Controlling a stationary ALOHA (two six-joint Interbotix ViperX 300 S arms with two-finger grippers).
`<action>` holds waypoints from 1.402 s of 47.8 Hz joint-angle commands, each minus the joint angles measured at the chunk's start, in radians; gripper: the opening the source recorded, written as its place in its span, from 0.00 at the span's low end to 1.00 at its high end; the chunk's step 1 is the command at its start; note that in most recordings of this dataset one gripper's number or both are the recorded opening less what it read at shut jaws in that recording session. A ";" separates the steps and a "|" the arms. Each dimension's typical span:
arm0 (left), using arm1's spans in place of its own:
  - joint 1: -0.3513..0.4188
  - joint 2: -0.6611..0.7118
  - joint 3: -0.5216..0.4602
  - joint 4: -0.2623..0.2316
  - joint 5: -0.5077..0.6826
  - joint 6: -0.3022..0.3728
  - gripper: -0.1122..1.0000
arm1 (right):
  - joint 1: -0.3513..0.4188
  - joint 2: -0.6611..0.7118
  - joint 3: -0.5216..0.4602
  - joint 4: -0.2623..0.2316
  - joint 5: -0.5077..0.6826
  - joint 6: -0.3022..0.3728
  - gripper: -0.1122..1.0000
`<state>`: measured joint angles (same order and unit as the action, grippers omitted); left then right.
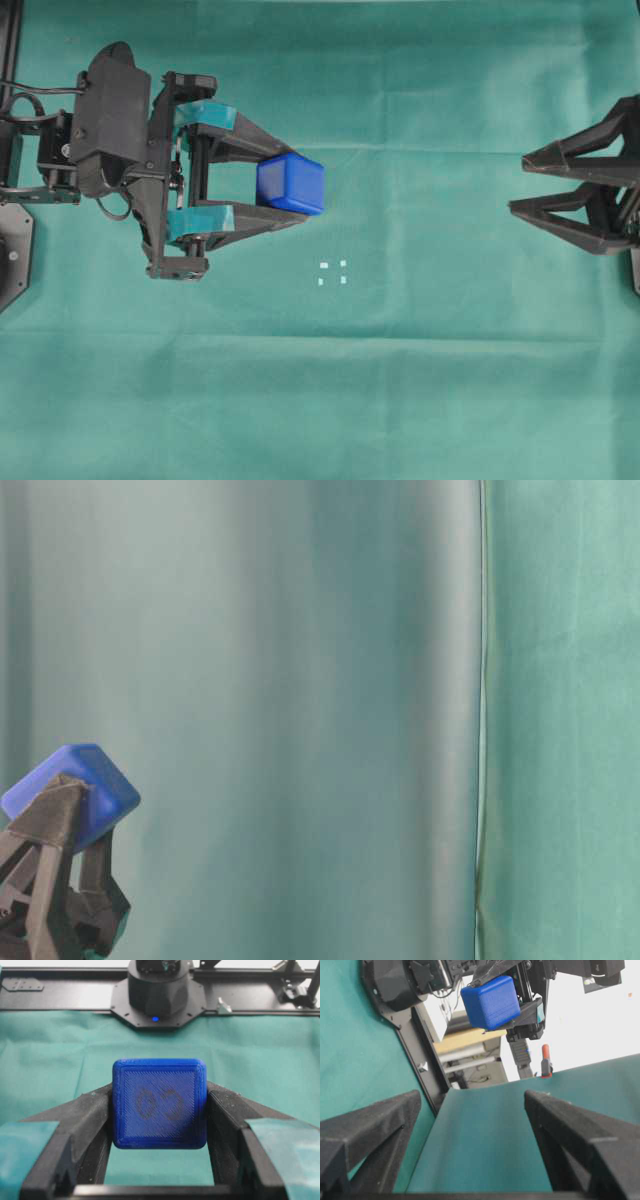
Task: Handover the blue block to the right arm after grasping it with the left arm, then place it in the designated position.
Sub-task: 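Move the open right gripper toward the cube in the left gripper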
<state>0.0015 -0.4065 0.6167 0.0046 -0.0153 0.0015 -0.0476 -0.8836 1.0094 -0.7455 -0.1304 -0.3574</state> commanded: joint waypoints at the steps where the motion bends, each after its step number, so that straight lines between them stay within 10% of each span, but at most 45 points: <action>1: 0.005 -0.014 -0.015 -0.002 -0.003 -0.002 0.52 | -0.002 0.005 -0.028 -0.002 -0.005 0.002 0.95; 42: 0.005 -0.017 -0.014 -0.002 -0.003 -0.003 0.52 | -0.002 0.020 -0.037 -0.002 -0.014 0.000 0.95; 67: 0.006 -0.017 -0.014 -0.002 0.005 -0.003 0.52 | -0.002 0.328 -0.265 -0.005 -0.092 -0.017 0.95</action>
<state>0.0046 -0.4065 0.6167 0.0046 -0.0061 0.0000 -0.0476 -0.5967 0.8084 -0.7470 -0.2117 -0.3712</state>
